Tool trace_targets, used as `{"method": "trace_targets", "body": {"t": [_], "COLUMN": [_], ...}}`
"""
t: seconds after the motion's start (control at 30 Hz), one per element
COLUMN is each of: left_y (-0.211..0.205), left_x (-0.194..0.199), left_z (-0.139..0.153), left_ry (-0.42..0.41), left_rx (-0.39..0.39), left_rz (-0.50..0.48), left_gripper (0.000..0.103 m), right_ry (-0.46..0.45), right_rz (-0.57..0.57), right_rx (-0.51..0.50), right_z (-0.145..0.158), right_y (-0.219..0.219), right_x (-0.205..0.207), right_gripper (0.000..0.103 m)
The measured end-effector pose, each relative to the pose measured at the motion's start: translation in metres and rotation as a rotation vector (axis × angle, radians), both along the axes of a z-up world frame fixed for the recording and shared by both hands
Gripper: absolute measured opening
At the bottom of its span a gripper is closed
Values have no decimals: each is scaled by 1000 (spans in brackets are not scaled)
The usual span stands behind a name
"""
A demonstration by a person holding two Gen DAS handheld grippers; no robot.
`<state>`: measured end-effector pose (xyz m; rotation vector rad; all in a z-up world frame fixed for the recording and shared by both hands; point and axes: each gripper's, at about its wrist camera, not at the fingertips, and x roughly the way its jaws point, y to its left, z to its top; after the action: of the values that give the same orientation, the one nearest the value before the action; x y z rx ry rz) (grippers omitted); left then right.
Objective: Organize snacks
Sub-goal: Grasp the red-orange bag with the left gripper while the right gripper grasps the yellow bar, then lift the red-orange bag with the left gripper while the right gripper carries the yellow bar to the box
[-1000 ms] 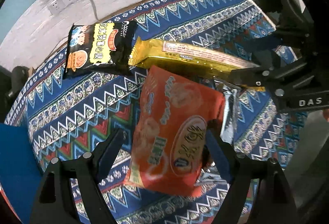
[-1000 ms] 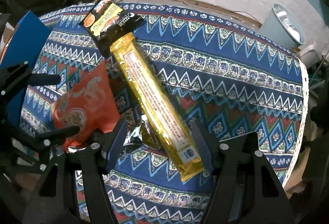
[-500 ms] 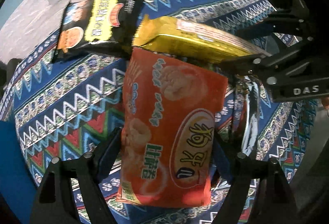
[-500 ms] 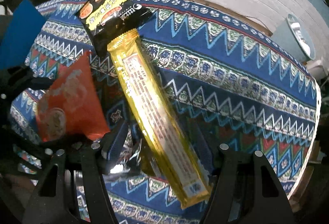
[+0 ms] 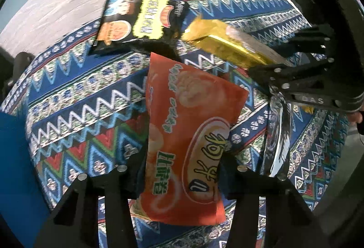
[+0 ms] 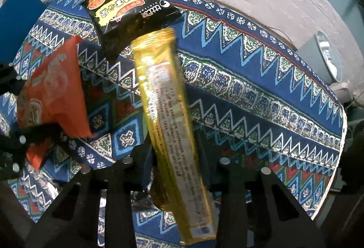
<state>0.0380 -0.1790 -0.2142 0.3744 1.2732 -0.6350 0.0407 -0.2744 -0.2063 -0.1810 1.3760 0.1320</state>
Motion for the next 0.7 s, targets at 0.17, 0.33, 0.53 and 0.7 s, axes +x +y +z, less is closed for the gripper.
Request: {"method": "trace_targets", "body": {"t": [0.17, 0.33, 0.53, 0.7], "left_y": [21, 38, 62, 69], "left_x": [3, -1, -9, -16], "left_z": [6, 24, 57, 77], "left_ry": [-12, -48, -98, -143], "left_rx": [14, 12, 17, 34], "left_rz": [37, 57, 74, 91], "left_gripper": [50, 50, 50, 50], "right_ry": [-5, -27, -54, -73], "right_rz": [-17, -42, -46, -37], "right_rx": [-23, -22, 3, 19], "right_z": [14, 34, 55, 72], "right_y": [5, 2, 12, 26], "right_x": [-5, -8, -19, -31], "right_gripper": [27, 27, 27, 27]}}
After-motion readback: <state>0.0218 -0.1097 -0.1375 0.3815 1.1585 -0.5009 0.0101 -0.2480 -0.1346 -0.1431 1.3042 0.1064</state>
